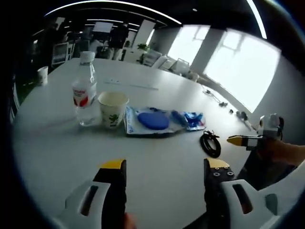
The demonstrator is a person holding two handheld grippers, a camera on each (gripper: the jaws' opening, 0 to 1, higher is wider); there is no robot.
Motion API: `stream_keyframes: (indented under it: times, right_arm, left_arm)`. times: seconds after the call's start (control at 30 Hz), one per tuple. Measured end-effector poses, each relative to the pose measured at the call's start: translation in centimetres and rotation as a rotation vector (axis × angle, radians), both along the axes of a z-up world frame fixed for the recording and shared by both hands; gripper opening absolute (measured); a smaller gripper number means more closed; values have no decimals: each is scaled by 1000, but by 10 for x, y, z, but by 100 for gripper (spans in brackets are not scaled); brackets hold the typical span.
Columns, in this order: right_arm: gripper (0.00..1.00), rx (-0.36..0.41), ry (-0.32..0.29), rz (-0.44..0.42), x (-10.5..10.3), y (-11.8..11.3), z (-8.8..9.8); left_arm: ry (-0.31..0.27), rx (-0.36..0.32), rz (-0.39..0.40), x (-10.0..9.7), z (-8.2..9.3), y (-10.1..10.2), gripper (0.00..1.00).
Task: Arrange the tabletop items into an orderly group along one side of the table until the central work area is clear of visible clutter.
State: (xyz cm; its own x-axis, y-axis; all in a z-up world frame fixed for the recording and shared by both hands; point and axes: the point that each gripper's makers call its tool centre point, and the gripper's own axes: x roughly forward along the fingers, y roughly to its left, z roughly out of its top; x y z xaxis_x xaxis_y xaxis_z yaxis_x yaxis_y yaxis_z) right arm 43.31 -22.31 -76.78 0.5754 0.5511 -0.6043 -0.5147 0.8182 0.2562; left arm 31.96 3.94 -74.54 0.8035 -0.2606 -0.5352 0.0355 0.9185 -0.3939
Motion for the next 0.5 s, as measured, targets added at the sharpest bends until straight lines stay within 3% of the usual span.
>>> stream_keyframes:
  times: [0.5]
  right_arm:
    - [63,0,-14,19,-12,-3,8]
  left_arm:
    - [2,17,18,-27,2,40,71]
